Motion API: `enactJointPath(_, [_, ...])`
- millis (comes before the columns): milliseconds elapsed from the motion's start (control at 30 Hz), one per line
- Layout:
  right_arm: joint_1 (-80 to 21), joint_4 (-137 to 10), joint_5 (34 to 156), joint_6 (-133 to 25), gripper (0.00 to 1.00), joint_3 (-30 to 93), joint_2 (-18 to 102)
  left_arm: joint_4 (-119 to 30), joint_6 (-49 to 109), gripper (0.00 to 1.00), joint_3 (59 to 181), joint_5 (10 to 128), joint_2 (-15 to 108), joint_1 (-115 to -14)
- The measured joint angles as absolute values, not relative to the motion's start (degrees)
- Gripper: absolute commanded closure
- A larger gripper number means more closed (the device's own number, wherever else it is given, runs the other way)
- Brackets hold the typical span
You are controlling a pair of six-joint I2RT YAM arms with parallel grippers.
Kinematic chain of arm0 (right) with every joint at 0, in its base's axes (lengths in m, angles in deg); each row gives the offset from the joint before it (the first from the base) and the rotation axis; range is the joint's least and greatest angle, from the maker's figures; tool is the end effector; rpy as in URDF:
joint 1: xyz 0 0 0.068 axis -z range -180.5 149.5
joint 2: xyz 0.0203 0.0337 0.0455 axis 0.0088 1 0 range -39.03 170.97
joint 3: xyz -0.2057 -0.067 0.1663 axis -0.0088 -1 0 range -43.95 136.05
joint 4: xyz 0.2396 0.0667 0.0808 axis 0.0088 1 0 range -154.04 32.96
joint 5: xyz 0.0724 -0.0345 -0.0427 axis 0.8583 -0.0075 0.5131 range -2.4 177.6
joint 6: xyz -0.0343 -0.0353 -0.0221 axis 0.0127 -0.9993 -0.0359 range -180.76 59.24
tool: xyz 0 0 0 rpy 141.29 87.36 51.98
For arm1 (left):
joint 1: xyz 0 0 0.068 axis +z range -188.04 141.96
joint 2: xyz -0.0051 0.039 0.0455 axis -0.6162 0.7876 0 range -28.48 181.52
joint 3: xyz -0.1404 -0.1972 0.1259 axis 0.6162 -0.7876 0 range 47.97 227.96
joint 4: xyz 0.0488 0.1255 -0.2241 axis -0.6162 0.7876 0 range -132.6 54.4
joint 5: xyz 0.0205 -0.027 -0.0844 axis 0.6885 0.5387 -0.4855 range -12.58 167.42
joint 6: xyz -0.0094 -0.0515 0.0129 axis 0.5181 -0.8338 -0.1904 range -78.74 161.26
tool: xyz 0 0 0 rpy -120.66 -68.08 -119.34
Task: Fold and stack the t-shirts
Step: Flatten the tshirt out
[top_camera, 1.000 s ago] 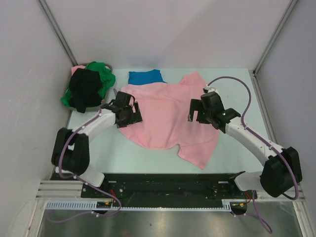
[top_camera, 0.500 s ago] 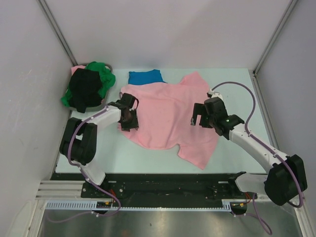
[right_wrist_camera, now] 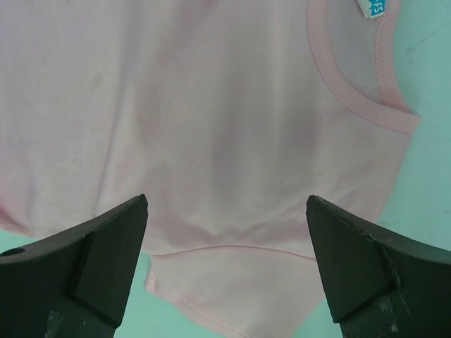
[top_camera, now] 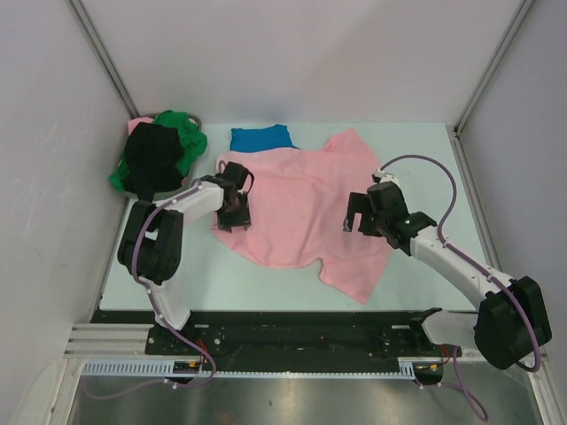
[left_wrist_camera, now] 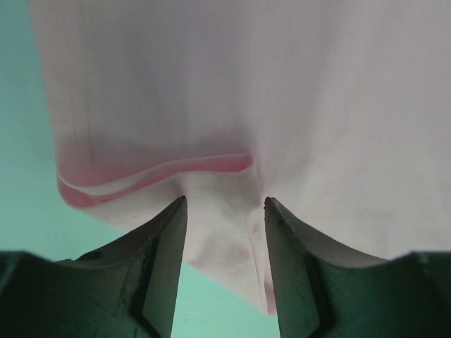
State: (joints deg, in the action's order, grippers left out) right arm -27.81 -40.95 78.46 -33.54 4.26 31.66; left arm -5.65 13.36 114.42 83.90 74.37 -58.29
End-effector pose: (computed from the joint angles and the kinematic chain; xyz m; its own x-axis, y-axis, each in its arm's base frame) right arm 0.2322 0.1136 0.2465 -0.7264 0.1332 -0.6743 -0.0245 0.9754 0.2191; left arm 0.3231 -0.1150 0.1691 -0.9411 -0.1485 -0.3038 -0.1436 0.9889 -0.0385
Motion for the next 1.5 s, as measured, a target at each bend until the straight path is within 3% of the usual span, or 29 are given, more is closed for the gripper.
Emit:
enactJointPath(100, [-27.33, -41.26, 78.81, -33.54, 0.00, 3.56, 31.12, -4.98, 13.38, 0.50, 116.58, 84.93, 75.53, -58.60])
enactJointPath(133, [-27.22, -41.45, 78.96, -33.54, 0.00, 3.32, 30.90, -4.84, 13.38, 0.55, 117.13, 85.15, 75.83, -58.73])
enactJointPath(167, [-27.05, -41.69, 79.09, -33.56, 0.00, 3.06, 30.70, -4.74, 13.38, 0.70, 117.55, 85.45, 76.16, -58.95])
enactJointPath(300, [-26.55, -42.20, 79.55, -33.56, 0.00, 2.21, 30.35, -4.45, 13.76, 0.99, 117.83, 86.13, 77.25, -59.51])
enactJointPath(633, [-26.15, -43.00, 81.63, -33.45, 0.02, 0.28, 29.72, -4.36, 14.30, 0.99, 116.91, 87.40, 77.19, -60.21])
enactJointPath(667, [-26.15, -43.00, 81.87, -33.45, 0.02, 0.15, 29.41, -4.21, 14.26, 0.95, 116.08, 87.68, 76.16, -60.23])
enactJointPath(733, [-26.20, -42.98, 82.70, -33.47, 0.02, -0.05, 28.65, -4.04, 14.02, 0.77, 113.98, 88.21, 73.17, -60.32])
enactJointPath(800, [-26.35, -43.11, 83.64, -33.60, 0.02, -0.05, 28.21, -3.34, 13.14, 0.75, 111.08, 88.99, 68.18, -60.45])
enactJointPath(1000, [-27.46, -42.94, 85.45, -34.13, 0.04, -0.07, 27.86, -5.41, 7.29, 0.75, 97.72, 88.80, 51.02, -60.50])
enactJointPath(1133, [-28.40, -42.70, 85.97, -34.80, 0.04, -0.40, 27.55, -5.98, 1.10, 0.86, 88.70, 87.77, 44.45, -60.54])
enactJointPath(1233, [-29.30, -41.80, 85.89, -35.04, 0.04, -0.92, 26.94, -5.81, -2.53, 0.84, 83.91, 87.35, 40.82, -60.54])
enactJointPath(1433, [-29.80, -41.15, 85.08, -35.07, 0.04, -1.64, 24.36, -4.43, -1.76, 0.91, 88.24, 87.81, 39.62, -60.72])
enactJointPath(1500, [-29.80, -41.19, 85.08, -35.04, 0.04, -1.64, 24.06, -4.28, -0.43, 1.00, 93.39, 88.40, 42.50, -60.80])
